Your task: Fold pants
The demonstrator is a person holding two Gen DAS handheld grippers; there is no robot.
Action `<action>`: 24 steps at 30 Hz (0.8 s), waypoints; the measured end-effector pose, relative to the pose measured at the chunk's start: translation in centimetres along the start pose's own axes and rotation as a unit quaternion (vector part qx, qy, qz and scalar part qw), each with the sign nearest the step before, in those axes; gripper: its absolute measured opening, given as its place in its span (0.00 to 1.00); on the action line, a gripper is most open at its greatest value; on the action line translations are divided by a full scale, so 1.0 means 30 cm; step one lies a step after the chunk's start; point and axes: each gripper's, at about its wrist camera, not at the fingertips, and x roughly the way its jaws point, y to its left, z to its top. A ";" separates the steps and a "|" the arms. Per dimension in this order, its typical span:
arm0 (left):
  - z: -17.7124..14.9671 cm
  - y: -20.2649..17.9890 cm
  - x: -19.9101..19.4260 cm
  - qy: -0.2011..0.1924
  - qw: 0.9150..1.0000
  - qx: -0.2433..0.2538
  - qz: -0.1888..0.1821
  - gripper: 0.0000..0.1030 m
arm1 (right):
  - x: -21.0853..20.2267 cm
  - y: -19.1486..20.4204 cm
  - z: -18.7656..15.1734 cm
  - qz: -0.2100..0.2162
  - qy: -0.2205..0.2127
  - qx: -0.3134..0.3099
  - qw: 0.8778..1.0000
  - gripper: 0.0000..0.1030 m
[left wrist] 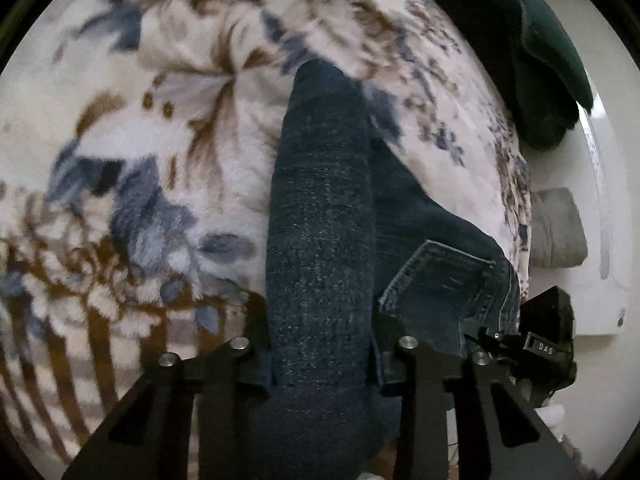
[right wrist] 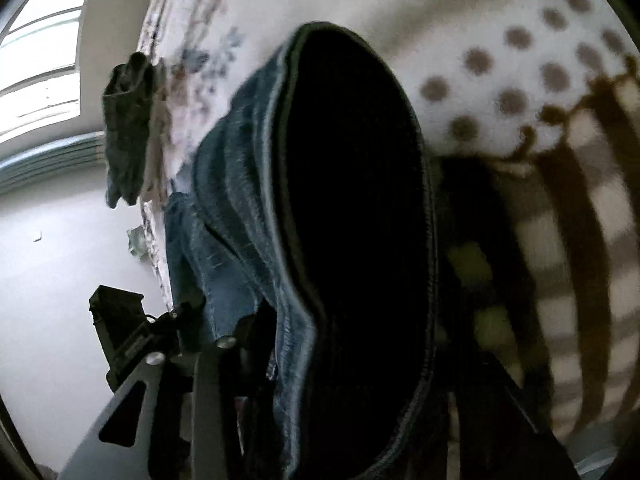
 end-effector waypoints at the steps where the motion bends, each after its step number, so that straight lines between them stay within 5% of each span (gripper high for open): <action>1: -0.005 -0.017 -0.020 -0.004 1.000 0.006 0.003 0.26 | -0.013 0.009 -0.006 -0.003 -0.001 -0.005 1.000 0.36; 12: 0.046 -0.113 -0.387 -0.062 0.998 -0.007 -0.013 0.25 | -0.218 0.375 -0.066 0.005 -0.005 -0.071 0.997 0.34; 19: 0.287 -0.097 -0.679 -0.125 0.992 -0.018 -0.021 0.25 | -0.255 0.787 0.045 0.018 -0.011 -0.127 0.992 0.34; 24: 0.607 0.015 -0.848 -0.156 0.987 -0.037 -0.031 0.25 | -0.179 1.162 0.212 0.025 -0.023 -0.165 0.986 0.34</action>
